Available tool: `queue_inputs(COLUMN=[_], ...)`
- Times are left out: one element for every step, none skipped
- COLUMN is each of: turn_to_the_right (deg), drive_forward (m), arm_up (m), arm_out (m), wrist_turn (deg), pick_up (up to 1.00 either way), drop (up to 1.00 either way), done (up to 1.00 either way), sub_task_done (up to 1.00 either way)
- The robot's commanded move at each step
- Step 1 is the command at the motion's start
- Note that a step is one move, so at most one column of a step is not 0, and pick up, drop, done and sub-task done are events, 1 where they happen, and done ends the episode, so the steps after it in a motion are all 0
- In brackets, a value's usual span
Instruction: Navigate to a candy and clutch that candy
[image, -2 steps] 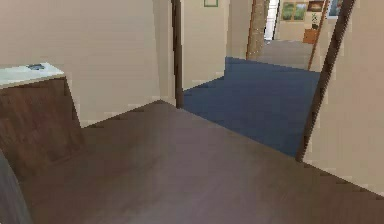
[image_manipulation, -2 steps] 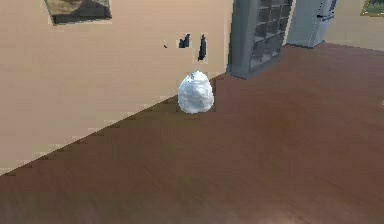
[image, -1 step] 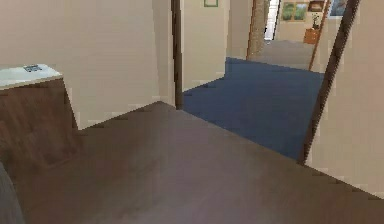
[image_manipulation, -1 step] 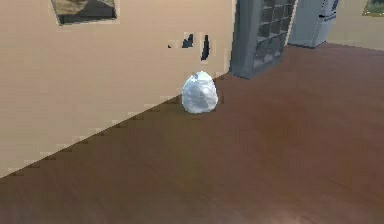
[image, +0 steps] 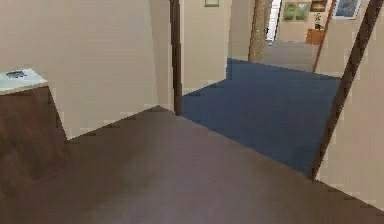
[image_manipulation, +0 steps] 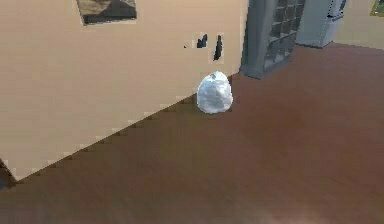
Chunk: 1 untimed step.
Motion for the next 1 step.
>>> queue_inputs(turn_to_the_right=[-27.0], drive_forward=[0.00], arm_up=[0.00], arm_out=[0.00], wrist_turn=[0.0], pick_up=[0.00], drop=[0.00], done=[0.00], sub_task_done=[0.00])
